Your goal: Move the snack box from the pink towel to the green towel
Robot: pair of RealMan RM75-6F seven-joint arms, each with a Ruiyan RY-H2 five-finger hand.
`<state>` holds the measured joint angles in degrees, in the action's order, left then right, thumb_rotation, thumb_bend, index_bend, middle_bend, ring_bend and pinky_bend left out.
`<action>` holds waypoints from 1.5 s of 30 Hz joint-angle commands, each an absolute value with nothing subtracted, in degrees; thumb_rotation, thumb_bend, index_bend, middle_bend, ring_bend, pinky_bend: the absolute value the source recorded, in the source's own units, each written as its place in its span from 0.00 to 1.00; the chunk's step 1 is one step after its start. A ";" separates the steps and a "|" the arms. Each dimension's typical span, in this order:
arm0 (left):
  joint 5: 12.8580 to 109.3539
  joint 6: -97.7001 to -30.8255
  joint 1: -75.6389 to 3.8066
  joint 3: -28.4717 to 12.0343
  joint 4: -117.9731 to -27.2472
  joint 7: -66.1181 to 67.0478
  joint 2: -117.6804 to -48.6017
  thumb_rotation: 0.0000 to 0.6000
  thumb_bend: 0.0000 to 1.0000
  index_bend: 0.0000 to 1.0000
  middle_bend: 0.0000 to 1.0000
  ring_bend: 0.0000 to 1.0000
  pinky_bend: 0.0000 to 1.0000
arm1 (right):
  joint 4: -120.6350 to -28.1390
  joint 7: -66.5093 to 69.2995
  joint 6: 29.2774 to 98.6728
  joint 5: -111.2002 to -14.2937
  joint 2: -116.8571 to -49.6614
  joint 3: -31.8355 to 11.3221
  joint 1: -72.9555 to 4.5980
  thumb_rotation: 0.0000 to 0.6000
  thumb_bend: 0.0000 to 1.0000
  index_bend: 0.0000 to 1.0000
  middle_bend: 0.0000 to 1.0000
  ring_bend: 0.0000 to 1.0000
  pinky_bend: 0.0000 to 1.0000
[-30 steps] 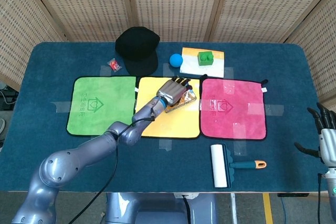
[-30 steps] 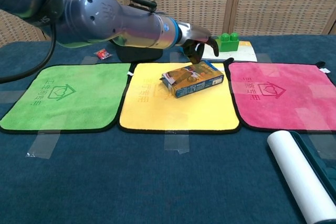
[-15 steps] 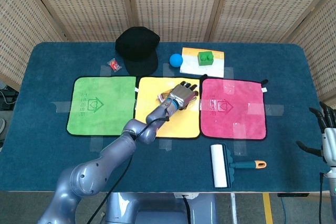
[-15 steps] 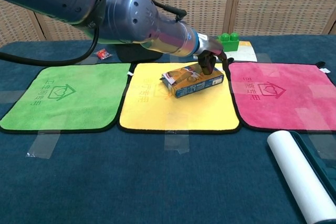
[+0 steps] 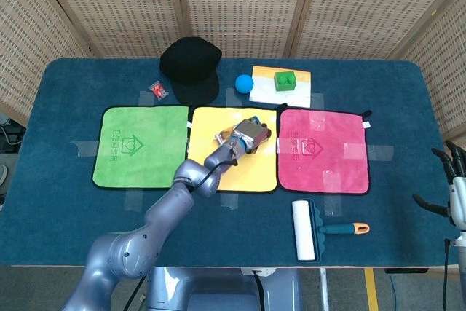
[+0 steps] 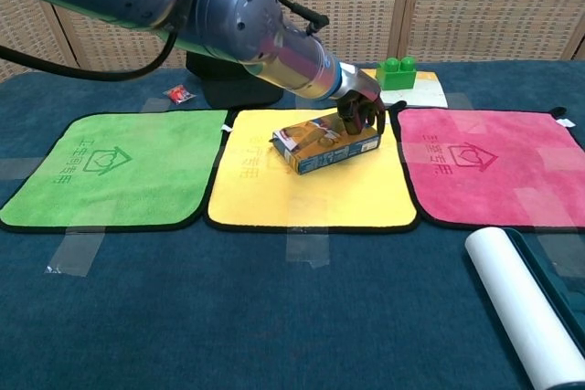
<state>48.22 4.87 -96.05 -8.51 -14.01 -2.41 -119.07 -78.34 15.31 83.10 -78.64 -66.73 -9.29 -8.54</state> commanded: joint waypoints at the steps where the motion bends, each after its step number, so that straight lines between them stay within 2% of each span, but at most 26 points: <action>1: 50.33 5.72 -95.42 -7.12 -15.62 -4.49 -117.35 1.00 1.00 0.28 0.18 0.22 0.13 | -78.44 15.38 83.27 -78.77 -66.64 -9.38 -8.43 1.00 0.00 0.18 0.10 0.00 0.00; 8: 54.99 7.08 -92.75 -2.54 -21.72 -8.69 -112.06 1.00 1.00 0.28 0.18 0.22 0.13 | -79.32 15.07 83.75 -79.30 -66.44 -9.60 -8.26 1.00 0.00 0.19 0.11 0.00 0.00; 20: 58.28 1.09 -89.33 5.17 -39.09 -14.58 -99.70 1.00 1.00 0.29 0.18 0.22 0.13 | -80.42 14.35 84.32 -80.12 -66.33 -9.80 -8.13 1.00 0.00 0.19 0.11 0.00 0.00; 31: 55.50 -4.32 -89.52 15.47 -50.49 -16.47 -91.80 1.00 1.00 0.29 0.18 0.22 0.13 | -81.33 13.90 84.59 -80.85 -66.17 -9.82 -8.12 1.00 0.00 0.19 0.11 0.00 0.00; 45: 46.79 -12.66 -89.47 25.98 -60.80 -11.40 -85.41 1.00 1.00 0.29 0.18 0.22 0.12 | -82.03 13.65 84.98 -81.53 -65.98 -9.75 -7.99 1.00 0.00 0.19 0.11 0.00 0.00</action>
